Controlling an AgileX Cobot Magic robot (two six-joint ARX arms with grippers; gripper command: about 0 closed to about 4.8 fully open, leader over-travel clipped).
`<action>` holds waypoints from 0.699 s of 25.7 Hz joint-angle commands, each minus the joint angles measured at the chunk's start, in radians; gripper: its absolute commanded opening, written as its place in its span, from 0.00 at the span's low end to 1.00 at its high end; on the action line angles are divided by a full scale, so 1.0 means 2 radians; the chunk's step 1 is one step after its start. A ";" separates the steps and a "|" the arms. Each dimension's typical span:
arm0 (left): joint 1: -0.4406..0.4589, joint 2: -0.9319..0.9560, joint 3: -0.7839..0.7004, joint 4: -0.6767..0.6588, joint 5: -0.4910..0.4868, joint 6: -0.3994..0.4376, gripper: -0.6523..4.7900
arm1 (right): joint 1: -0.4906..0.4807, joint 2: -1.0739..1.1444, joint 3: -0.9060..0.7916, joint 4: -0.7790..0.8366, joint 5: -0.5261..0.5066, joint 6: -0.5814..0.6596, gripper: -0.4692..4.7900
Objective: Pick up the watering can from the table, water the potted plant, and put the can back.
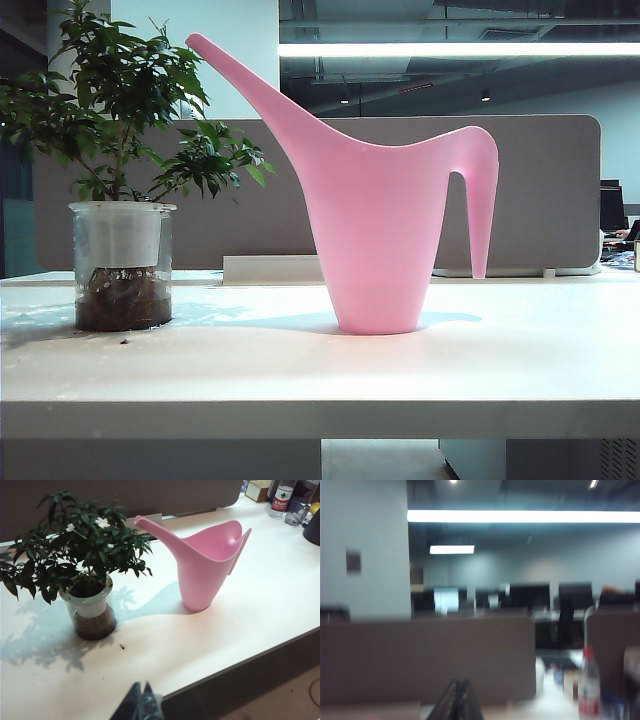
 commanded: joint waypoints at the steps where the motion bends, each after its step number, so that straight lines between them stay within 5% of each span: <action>1: 0.000 0.000 0.001 0.003 0.001 0.002 0.11 | 0.002 0.040 0.069 0.052 -0.009 -0.006 0.08; 9: 0.000 0.000 0.001 0.003 0.001 0.002 0.11 | 0.002 0.143 0.223 0.171 -0.062 0.031 0.08; 12: 0.000 0.000 0.001 0.003 0.001 0.002 0.11 | 0.000 0.185 0.284 0.082 -0.064 0.024 0.08; 16: 0.000 0.000 0.001 0.003 0.001 0.002 0.11 | 0.000 0.234 0.309 -0.044 -0.063 -0.098 0.08; 18: 0.000 0.000 0.001 0.003 0.001 0.002 0.11 | 0.001 0.250 0.307 -0.098 -0.064 -0.111 0.08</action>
